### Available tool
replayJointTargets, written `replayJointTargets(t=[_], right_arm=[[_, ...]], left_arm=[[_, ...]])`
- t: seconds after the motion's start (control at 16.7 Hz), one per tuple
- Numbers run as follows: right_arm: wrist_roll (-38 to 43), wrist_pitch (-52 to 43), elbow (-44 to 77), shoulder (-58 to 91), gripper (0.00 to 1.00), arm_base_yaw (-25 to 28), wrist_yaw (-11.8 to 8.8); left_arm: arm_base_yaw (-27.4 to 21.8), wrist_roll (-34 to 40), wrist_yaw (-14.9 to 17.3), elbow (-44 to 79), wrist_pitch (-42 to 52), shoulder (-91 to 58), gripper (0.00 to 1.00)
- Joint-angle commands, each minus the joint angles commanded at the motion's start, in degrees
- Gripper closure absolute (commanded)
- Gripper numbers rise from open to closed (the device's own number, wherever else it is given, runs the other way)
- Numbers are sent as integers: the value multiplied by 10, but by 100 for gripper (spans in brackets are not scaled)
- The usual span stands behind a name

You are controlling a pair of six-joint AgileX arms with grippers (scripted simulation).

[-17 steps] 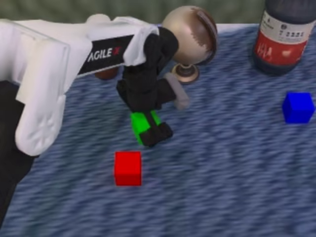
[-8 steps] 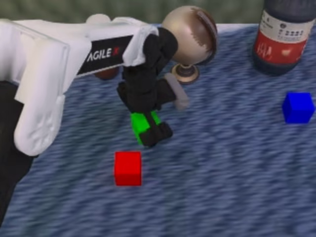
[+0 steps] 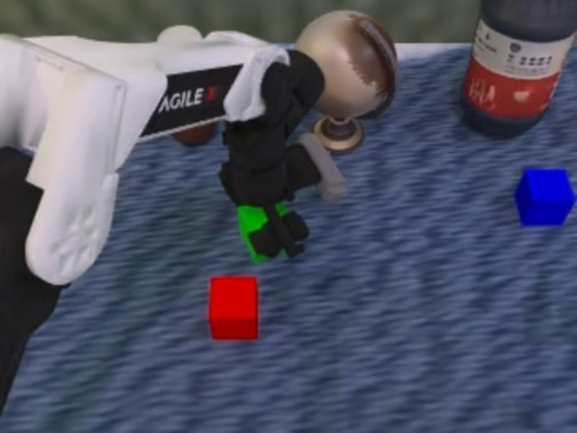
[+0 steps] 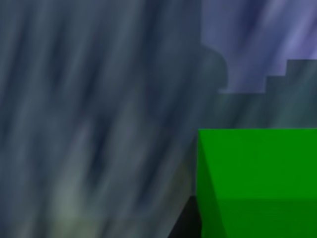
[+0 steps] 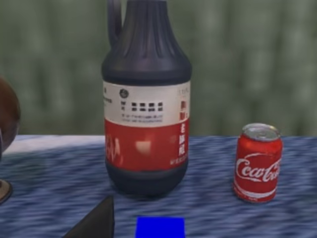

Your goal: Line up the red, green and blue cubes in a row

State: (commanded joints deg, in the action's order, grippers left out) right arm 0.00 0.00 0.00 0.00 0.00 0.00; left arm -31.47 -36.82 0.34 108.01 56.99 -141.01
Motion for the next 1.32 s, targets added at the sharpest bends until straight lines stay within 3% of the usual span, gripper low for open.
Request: replayJointTargets(t=[0.12, 0.66, 1.08, 1.32], right_arm=[[0, 0, 0, 0, 0, 0, 0], [0, 0, 0, 0, 0, 0, 0], [0, 0, 0, 0, 0, 0, 0], [0, 0, 0, 0, 0, 0, 0]], left_arm=[[0, 0, 0, 0, 0, 0, 100], [-2, 4, 7, 3, 8, 15, 100], [6, 4, 6, 85, 124, 44, 100], [9, 5, 6, 98, 139, 51, 100]])
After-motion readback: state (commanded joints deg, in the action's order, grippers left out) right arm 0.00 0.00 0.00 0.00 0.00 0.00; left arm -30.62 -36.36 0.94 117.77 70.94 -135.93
